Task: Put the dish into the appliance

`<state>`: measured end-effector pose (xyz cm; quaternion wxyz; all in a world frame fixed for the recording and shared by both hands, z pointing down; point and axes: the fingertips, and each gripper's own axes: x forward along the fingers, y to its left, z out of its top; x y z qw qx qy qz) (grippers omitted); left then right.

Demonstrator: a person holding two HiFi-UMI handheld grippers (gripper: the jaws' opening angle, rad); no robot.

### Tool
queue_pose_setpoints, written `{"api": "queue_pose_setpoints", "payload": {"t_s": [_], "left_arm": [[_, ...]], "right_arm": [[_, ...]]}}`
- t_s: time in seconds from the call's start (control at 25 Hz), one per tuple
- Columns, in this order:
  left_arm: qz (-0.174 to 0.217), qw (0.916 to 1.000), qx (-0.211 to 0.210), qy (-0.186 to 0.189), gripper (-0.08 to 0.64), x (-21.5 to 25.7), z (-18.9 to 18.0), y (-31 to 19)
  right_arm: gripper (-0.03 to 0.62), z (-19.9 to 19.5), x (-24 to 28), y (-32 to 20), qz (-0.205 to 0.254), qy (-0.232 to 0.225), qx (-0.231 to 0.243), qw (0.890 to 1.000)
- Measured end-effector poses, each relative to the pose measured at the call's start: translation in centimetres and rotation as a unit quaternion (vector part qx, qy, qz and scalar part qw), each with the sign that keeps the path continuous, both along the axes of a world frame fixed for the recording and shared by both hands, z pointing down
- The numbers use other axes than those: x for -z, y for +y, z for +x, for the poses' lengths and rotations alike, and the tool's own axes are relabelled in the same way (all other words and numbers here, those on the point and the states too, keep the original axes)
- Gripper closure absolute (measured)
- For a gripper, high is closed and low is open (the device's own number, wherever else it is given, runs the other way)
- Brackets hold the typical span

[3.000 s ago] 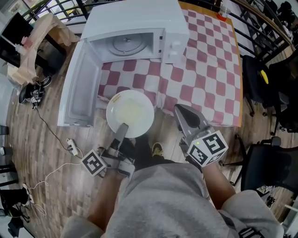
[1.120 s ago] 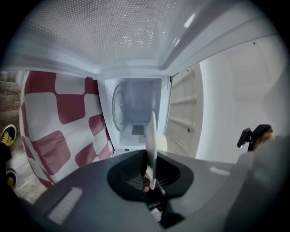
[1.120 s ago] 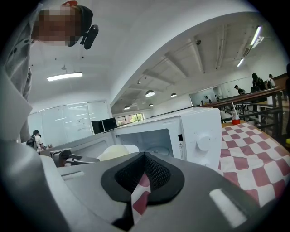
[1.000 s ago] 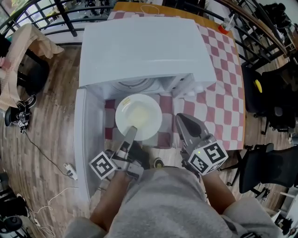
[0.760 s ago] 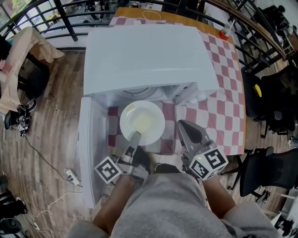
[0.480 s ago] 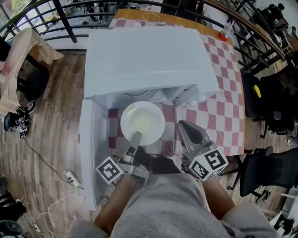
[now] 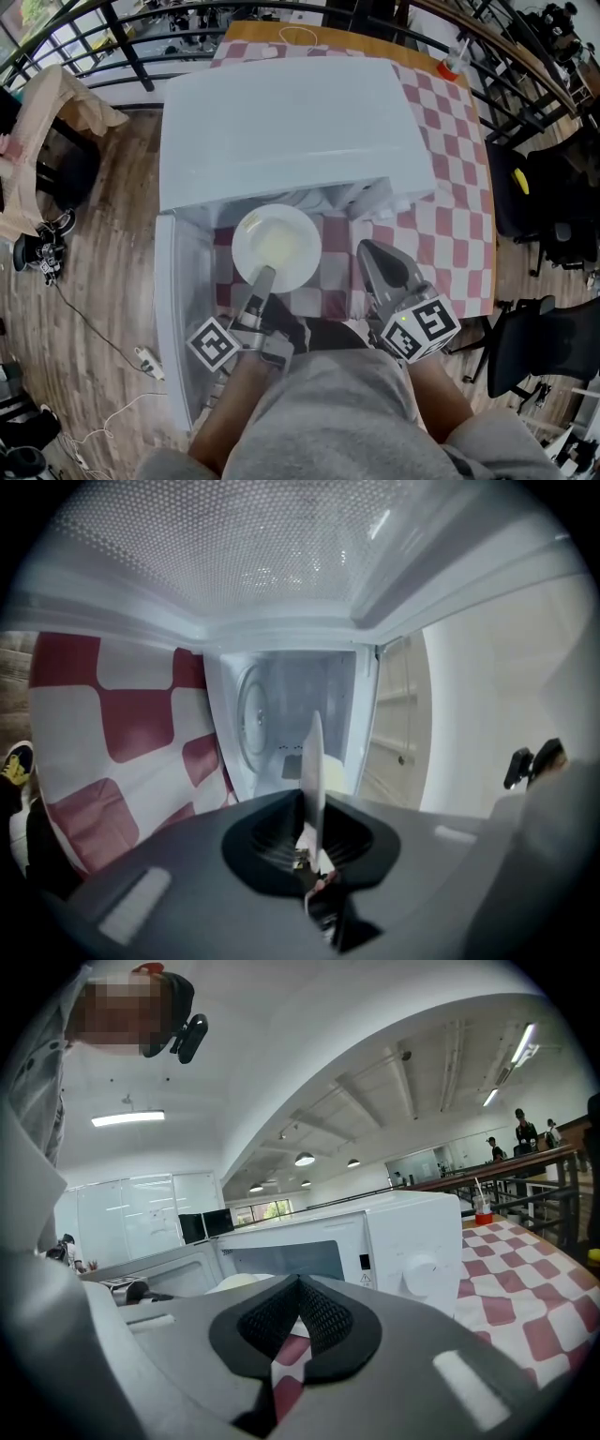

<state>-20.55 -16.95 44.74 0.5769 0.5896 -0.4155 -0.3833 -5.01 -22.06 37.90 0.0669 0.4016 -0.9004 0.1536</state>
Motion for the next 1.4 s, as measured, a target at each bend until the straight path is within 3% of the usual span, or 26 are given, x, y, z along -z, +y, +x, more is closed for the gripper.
{"api": "queue_pose_setpoints", "payload": {"t_s": [0.68,1.04,1.4], "left_arm": [[-0.027,0.9972,0.068,-0.018,0.532,-4.6,-2.1,-5.7],[-0.036,0.9963,0.074,-0.026,0.532,-6.6,-2.7,-10.7],[-0.077,0.9937,0.077,-0.023,0.531,-8.5,-3.0,-11.4]], "right_arm": [[0.592,0.8,-1.1,-1.6,-0.013,-0.001,0.023,1.000],[0.592,2.6,-2.3,-1.9,-0.025,0.007,0.007,1.000],[0.594,3.0,-2.6,-2.4,-0.028,0.010,-0.004,1.000]]}}
